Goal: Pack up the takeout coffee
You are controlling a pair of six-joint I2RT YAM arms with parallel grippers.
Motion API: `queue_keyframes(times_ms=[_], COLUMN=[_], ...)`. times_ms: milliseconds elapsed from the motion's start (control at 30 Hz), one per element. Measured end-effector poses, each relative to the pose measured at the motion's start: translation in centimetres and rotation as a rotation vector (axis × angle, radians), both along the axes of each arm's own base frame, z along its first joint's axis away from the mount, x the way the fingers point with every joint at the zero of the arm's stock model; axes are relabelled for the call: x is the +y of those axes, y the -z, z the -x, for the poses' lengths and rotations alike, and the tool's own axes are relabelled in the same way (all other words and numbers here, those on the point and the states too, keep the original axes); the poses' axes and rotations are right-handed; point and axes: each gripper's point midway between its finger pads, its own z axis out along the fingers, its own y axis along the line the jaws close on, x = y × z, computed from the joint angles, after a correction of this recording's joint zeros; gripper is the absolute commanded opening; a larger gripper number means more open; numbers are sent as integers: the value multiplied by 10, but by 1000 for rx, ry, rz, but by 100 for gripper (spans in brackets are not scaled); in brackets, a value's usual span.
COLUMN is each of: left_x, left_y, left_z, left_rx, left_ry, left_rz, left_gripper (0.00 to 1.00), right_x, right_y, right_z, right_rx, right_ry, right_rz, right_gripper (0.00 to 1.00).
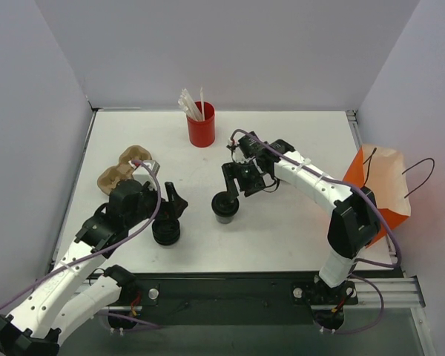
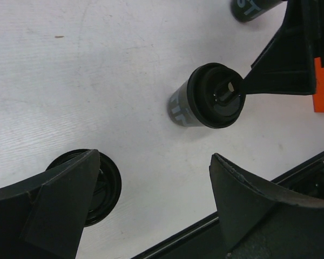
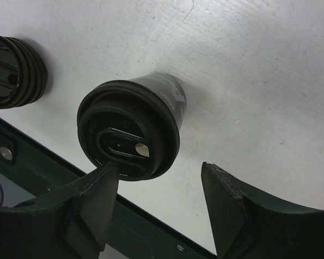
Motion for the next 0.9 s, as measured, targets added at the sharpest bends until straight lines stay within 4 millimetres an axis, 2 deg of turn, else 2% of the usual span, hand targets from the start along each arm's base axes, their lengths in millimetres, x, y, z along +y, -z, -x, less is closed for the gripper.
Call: queue_keyframes(times_ms=[100, 300, 400, 533, 733, 900], left_x=[-11, -22, -24, -28, -37, -48], left_y=[2, 16, 21, 27, 51, 59], left_z=[-5, -10, -11, -16, -20, -27], left_rx=[23, 65, 75, 77, 123, 127], left_ry=[21, 30, 27, 28, 39, 65], left_rz=[33, 57, 65, 78, 85, 98], left_gripper=[92, 91, 91, 88, 86, 86], right_x=[3, 13, 14, 13, 27, 39], right_y=[1, 4, 11, 29, 30, 31], right_z=[-4, -7, -3, 4, 8, 13], right_rx=[2, 4, 15, 47, 58, 51], right_ry=[-20, -63, -81, -83, -92, -99], right_rz=[-52, -137, -152, -152, -224, -254], right_gripper=[63, 58, 52, 40, 34, 32])
